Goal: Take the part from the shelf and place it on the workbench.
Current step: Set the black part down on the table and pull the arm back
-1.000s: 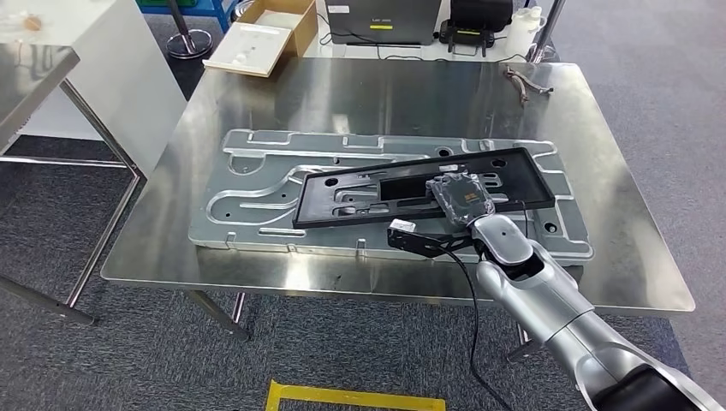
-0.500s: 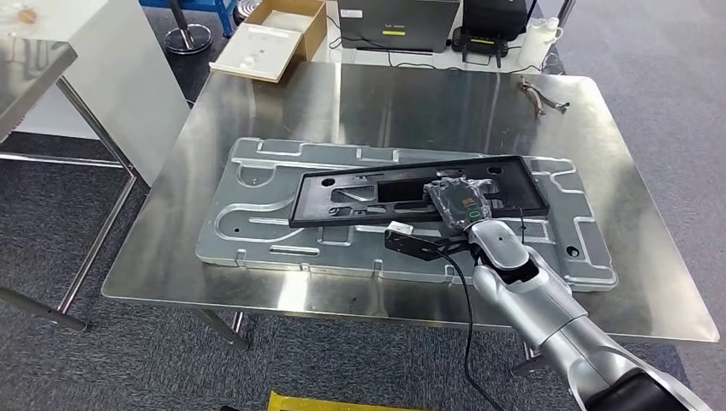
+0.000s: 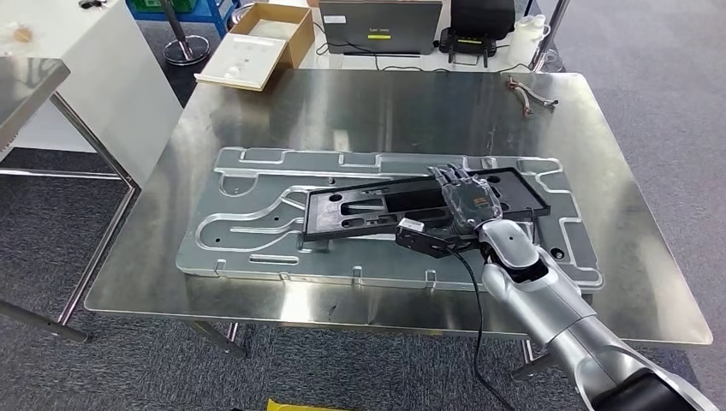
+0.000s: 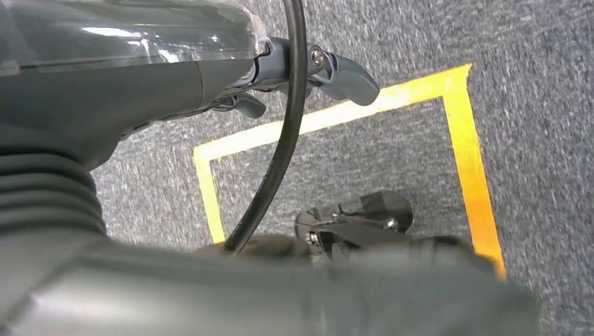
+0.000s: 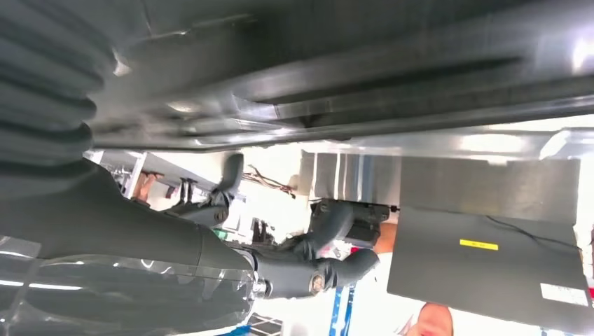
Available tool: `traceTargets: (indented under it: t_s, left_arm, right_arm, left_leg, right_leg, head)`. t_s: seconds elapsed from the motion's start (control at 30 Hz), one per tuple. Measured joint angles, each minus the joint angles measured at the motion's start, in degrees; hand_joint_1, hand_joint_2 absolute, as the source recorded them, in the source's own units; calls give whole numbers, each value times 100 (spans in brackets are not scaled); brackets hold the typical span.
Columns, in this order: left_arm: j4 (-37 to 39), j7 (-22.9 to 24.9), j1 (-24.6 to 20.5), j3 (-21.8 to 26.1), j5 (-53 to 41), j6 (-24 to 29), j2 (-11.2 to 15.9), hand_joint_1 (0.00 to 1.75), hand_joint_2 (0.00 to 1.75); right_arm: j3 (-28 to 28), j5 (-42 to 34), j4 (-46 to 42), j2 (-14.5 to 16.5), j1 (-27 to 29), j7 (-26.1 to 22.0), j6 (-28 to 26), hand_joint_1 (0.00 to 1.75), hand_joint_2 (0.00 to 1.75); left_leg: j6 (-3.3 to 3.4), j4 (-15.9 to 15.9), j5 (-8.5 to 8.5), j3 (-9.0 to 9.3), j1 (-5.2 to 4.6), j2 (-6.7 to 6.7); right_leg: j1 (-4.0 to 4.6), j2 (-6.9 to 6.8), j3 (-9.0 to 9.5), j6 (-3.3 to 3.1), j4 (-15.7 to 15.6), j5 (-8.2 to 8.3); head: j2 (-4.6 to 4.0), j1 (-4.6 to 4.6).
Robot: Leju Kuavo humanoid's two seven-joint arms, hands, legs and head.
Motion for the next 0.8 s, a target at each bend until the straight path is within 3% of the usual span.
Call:
traceTargets:
  t_s: [0.03,0.1,0.17,0.27,0.33,0.4,0.47,0.5,0.53,0.6,0.67,0.7,0.8]
  left_arm:
    - [0,-4,0,0,9,-6,-1,0,0]
    - [0,-9,-3,0,15,-14,0,0,0]
    - [0,-14,-6,1,17,-16,1,0,0]
    - [0,-16,-4,3,18,-18,2,0,0]
    - [0,-18,-8,5,19,-18,3,0,0]
    - [0,-19,-20,5,19,-18,3,0,0]
    - [0,-19,-26,5,20,-19,3,0,0]
    - [0,-19,-24,5,21,-21,3,0,0]
    - [0,-19,-22,7,23,-26,3,0,0]
    - [0,-20,-21,9,40,-50,2,0,0]
    - [0,-26,-21,16,67,-80,0,0,0]
    - [0,-31,-21,22,79,-91,-1,0,0]
    - [0,-49,-10,45,108,-114,0,0,0]
  right_arm:
    - [0,0,11,-1,6,-3,0,0,0]
    - [-5,0,20,-3,9,-4,-1,0,0]
    - [-13,0,23,-8,-1,-5,-2,0,0]
    - [-16,0,31,-10,-11,-6,-3,0,0]
    - [-30,0,39,-3,-15,-6,-3,0,0]
    - [-48,0,51,28,-18,-6,-3,0,0]
    - [-54,0,75,80,-2,-6,-3,0,0]
    - [-55,0,90,102,11,-6,-3,0,0]
    - [-56,0,103,119,21,-6,-3,0,0]
    - [-68,0,116,133,17,-6,-3,0,0]
    - [-86,-1,116,142,-9,-8,-2,0,0]
    - [-92,-1,116,148,-21,-12,-2,0,0]
    - [-95,-11,121,157,-29,-36,0,0,0]
  left_leg:
    - [3,-82,120,23,0,1]
    - [35,-796,545,345,0,-6]
    - [91,-1457,793,658,-11,-25]
    - [186,-1636,823,734,-21,-35]
    - [267,-1690,861,760,0,-30]
    - [320,-1727,884,778,17,-26]
    - [335,-1724,882,776,14,-24]
    - [336,-1719,880,776,13,-25]
    - [336,-1712,876,778,12,-29]
    - [321,-1694,861,787,11,-39]
    - [284,-1674,846,774,-11,-43]
    - [257,-1671,846,762,-20,-42]
    - [164,-1658,853,741,-26,-39]
  right_leg:
    - [2,7,14,2,5,-10]
    - [2,21,57,24,12,-42]
    - [25,41,83,65,30,-71]
    - [42,54,86,144,14,-69]
    - [26,56,45,196,122,-164]
    - [7,69,-179,227,637,-467]
    - [-1,78,-530,250,1381,-778]
    - [-4,77,-634,256,1580,-803]
    - [-5,76,-648,255,1585,-722]
    - [-3,59,-352,222,939,-305]
    - [31,6,-20,170,242,-49]
    - [50,-13,49,150,73,-23]
    - [45,-10,51,92,-2,-2]
  head:
    - [0,-1]
    - [0,0]
    - [0,1]
    - [0,1]
    - [0,1]
    - [0,1]
    - [0,1]
    - [0,1]
    - [0,1]
    - [0,1]
    - [0,0]
    - [0,0]
    - [0,0]
